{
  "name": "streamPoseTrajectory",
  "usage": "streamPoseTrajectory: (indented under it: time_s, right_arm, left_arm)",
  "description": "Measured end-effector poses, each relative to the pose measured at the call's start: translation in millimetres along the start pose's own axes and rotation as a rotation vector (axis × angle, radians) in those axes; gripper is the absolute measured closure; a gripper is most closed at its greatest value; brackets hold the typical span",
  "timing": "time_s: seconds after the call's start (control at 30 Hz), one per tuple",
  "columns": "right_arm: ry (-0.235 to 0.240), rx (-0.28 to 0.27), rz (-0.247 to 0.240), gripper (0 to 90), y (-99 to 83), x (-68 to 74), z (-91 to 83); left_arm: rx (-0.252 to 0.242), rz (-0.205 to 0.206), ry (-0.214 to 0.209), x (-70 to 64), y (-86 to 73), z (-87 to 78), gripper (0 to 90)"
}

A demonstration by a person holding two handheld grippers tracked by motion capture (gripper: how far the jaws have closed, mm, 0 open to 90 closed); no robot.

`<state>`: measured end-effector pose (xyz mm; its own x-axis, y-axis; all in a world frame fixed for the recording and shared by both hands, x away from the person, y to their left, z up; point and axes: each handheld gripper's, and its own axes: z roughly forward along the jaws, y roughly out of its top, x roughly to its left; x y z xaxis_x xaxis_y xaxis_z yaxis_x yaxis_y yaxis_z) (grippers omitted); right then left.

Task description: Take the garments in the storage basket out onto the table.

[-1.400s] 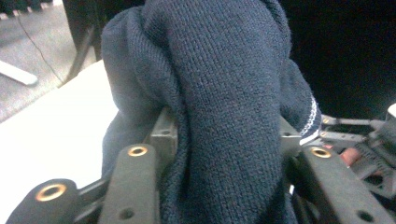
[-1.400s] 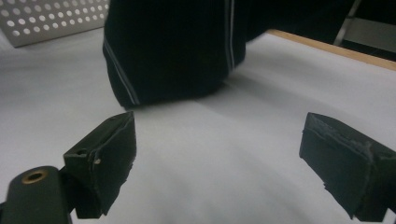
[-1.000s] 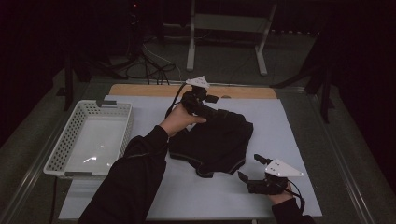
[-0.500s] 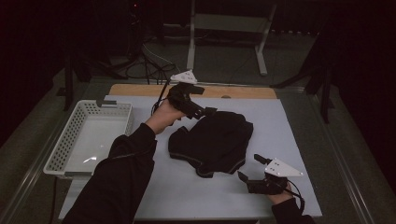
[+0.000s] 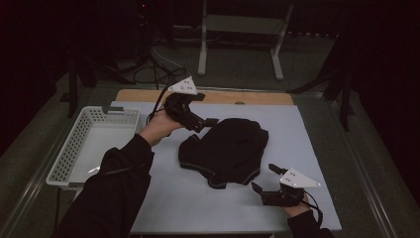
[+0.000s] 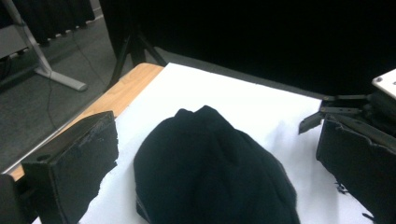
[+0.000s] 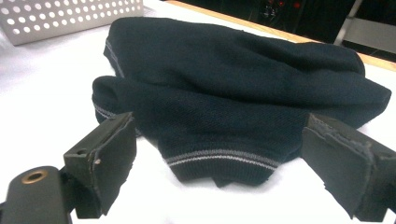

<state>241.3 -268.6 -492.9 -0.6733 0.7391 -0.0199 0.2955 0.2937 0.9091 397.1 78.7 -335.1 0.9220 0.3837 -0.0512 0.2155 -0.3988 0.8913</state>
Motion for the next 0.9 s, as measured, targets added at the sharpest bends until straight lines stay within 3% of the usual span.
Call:
streamPoseTrajectory:
  time_s: [0.37, 0.77, 0.9]
  right_arm:
    - [0.003, 0.003, -0.007, 11.0, 1.2, 2.2, 0.2]
    - [0.003, 0.004, -0.011, 11.0, 1.5, 2.7, 0.7]
    - [0.003, 0.004, -0.013, 11.0, 1.4, 2.5, 0.6]
  left_arm:
    - [0.013, 0.0, 0.034, -9.4, -22.3, -14.4, 0.0]
    - [0.058, -0.012, -0.008, -24.5, -53.5, -16.2, 0.0]
    - [0.05, -0.027, -0.025, -28.4, -63.8, -16.0, 0.0]
